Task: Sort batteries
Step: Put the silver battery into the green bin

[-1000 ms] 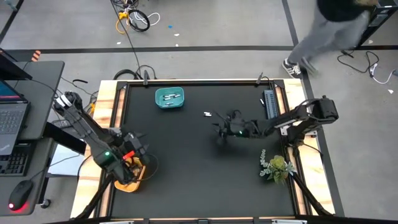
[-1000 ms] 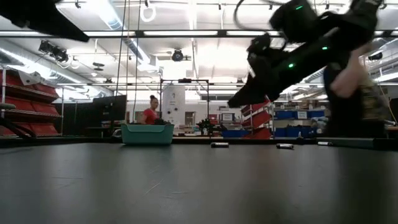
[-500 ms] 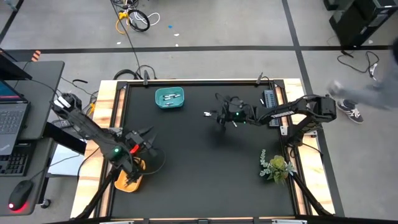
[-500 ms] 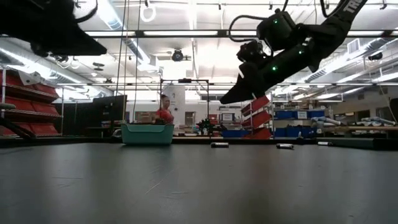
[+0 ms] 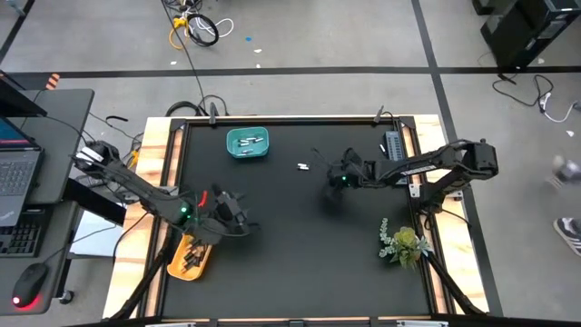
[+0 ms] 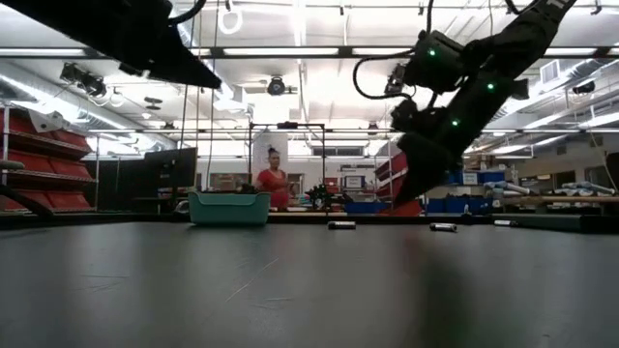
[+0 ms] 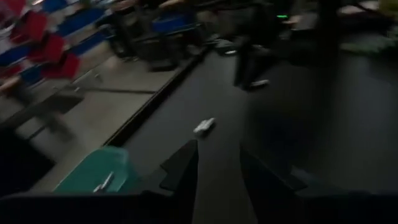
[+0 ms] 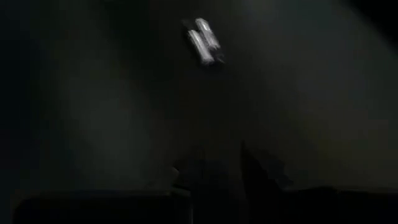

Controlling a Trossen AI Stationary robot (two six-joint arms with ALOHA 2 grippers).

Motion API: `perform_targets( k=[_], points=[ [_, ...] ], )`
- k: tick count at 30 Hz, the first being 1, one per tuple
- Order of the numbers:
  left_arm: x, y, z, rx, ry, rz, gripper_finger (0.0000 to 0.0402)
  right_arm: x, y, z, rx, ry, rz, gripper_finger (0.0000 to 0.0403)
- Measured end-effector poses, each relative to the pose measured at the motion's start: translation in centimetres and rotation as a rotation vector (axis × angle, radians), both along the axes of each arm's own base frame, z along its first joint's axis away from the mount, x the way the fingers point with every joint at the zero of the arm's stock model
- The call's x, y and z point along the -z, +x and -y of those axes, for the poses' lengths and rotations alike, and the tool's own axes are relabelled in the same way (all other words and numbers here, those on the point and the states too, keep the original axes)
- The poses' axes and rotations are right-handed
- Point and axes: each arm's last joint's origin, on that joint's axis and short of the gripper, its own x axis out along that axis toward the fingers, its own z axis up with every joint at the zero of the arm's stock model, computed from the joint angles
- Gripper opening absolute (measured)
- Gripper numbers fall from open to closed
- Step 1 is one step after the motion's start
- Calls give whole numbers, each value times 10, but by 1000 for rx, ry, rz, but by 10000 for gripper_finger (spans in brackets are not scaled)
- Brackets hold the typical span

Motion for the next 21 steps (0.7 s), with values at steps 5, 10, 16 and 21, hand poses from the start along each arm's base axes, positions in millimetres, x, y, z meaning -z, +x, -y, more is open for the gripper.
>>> perform_targets(
  k=[5,10,16,21],
  points=[
    [11,16,1,73,21,-53,131,-6,-7,-17,44,-2,-21,87],
    [29,30,3,84,9,-72,131,1,-20,-24,106,-44,-101,87],
    [34,37,8,121,15,-54,131,20,-43,-24,190,-20,-35,87],
    [34,38,9,134,31,-61,131,29,-51,-26,210,-22,57,87]
  ],
)
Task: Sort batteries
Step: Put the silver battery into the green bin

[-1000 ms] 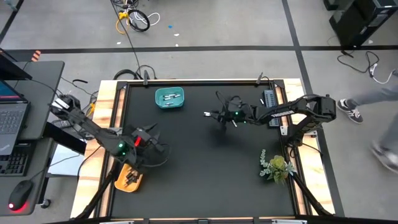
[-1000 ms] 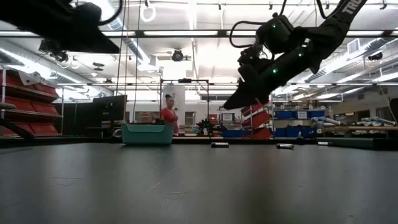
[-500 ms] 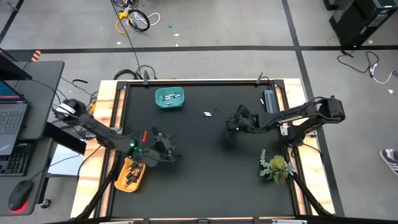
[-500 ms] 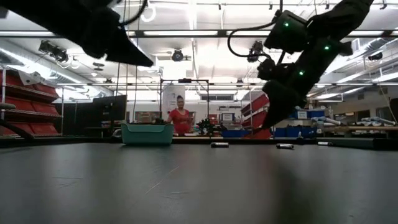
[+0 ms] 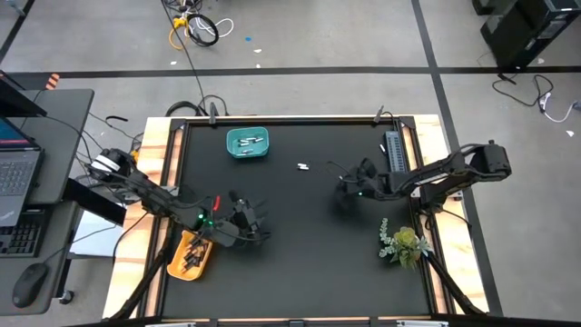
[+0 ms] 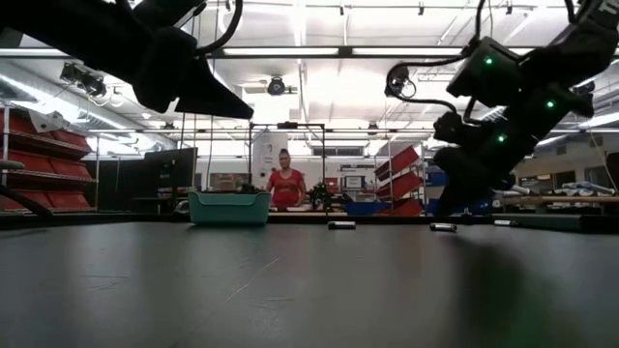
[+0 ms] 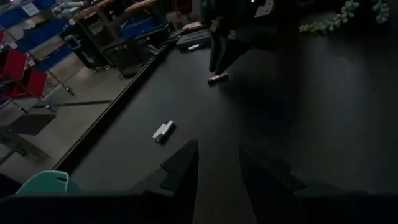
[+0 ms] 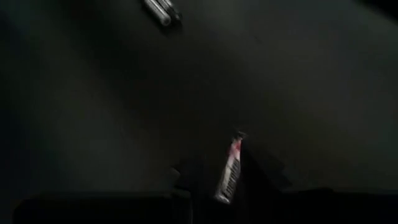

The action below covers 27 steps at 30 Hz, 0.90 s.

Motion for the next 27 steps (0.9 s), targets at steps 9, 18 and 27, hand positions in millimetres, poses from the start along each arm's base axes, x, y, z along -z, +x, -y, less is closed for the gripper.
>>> perform_targets(
  k=[9,18,27],
  points=[
    [-1,1,0,-1,-4,14,131,19,-8,0,42,11,56,87],
    [-2,1,0,-1,-5,16,131,36,-5,-3,64,-18,4,22],
    [-2,1,0,-1,-6,17,131,35,1,-4,12,-20,56,16]
  ],
)
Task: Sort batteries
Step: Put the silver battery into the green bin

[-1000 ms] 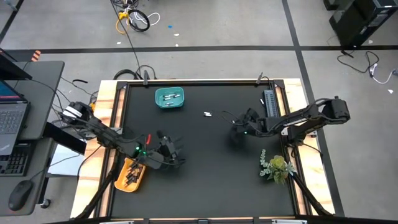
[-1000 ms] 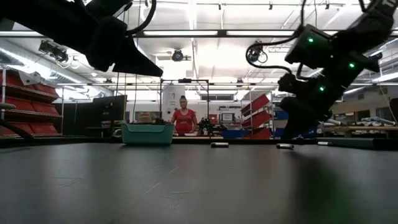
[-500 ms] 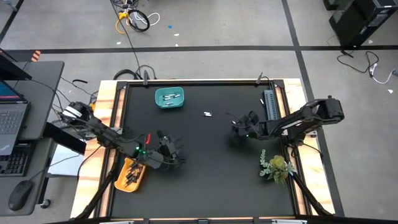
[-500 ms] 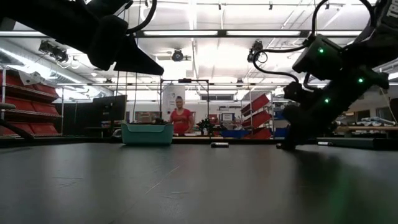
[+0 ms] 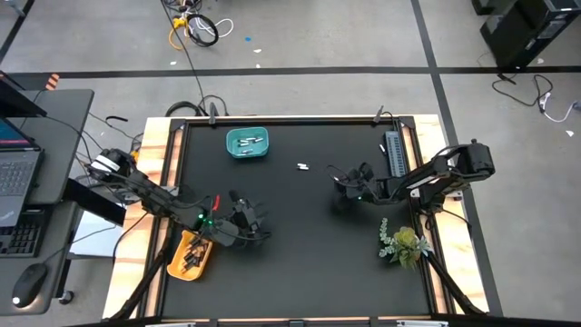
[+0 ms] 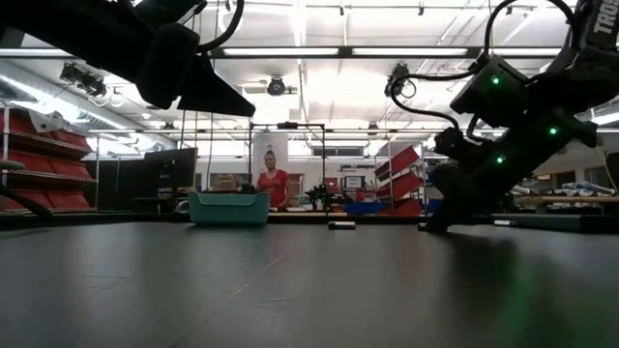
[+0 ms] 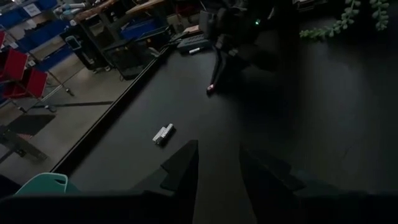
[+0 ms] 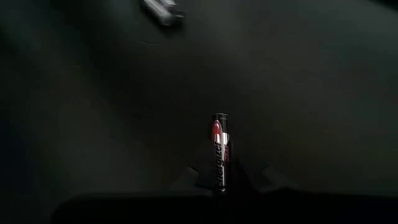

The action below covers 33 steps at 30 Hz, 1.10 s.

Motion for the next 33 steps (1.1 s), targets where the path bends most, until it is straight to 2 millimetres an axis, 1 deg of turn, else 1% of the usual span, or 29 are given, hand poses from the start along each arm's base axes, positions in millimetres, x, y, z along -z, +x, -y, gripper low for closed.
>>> perform_targets(
  k=[4,6,8,14,16,18,22,23,26,29,33],
  points=[
    [0,0,1,-3,-1,2,131,-6,9,-2,-88,9,94,14],
    [0,-2,2,-34,7,9,131,-12,15,-3,-138,7,171,0],
    [1,-5,4,-63,34,4,131,-19,20,-3,-169,-6,249,6],
    [0,-20,13,-95,126,-33,131,-38,31,-4,-261,-41,443,5],
    [-3,-27,13,-107,149,-51,129,-44,37,-4,-295,-56,471,4],
    [-9,-34,10,-120,129,-46,125,-50,44,-3,-317,-71,462,3],
    [-17,-45,5,-125,64,-30,118,-50,55,-2,-335,-80,288,2],
    [-18,-46,4,-121,56,-28,116,-49,57,-2,-340,-78,260,6],
    [-21,-47,5,-106,30,-15,113,-47,61,-6,-354,-70,240,34],
    [-20,-47,5,-106,22,-15,112,-41,62,-17,-385,-57,225,74],
    [-19,-46,5,-102,13,-17,112,-23,65,-33,-392,-64,197,122]
  ],
)
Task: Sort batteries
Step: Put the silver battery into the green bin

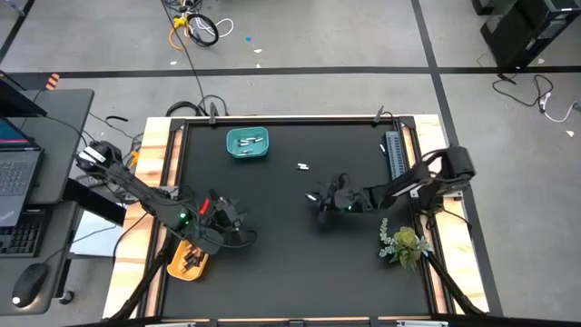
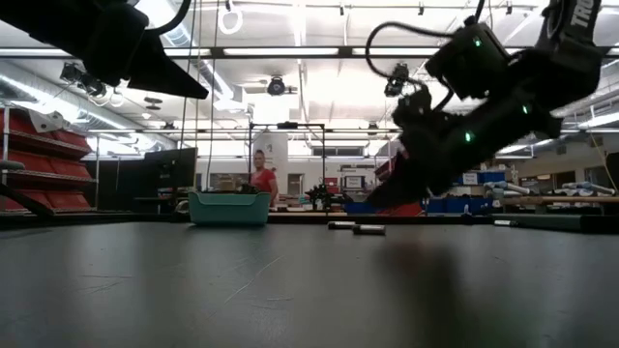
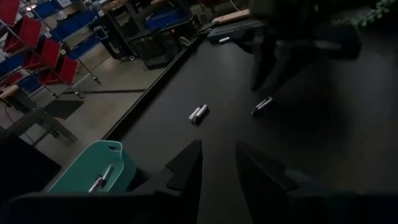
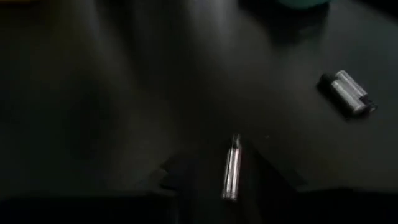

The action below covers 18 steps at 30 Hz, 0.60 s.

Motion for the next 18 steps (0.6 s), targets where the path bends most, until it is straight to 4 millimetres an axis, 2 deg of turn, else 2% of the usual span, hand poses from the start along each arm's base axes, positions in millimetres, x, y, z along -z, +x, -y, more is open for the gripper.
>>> perform_targets(
  k=[5,11,13,16,18],
  points=[
    [0,2,-2,-3,-8,2,112,20,9,-12,30,-67,-3,148],
    [-1,3,-2,22,-38,3,112,41,24,-11,80,-143,-52,134],
    [-1,3,-2,24,-39,1,112,48,28,-10,91,-123,-54,113],
    [-1,3,-2,24,-38,1,112,55,32,-10,105,-103,-36,44],
    [-1,3,-2,23,-37,1,112,58,33,-10,101,-103,-20,20]
  ],
)
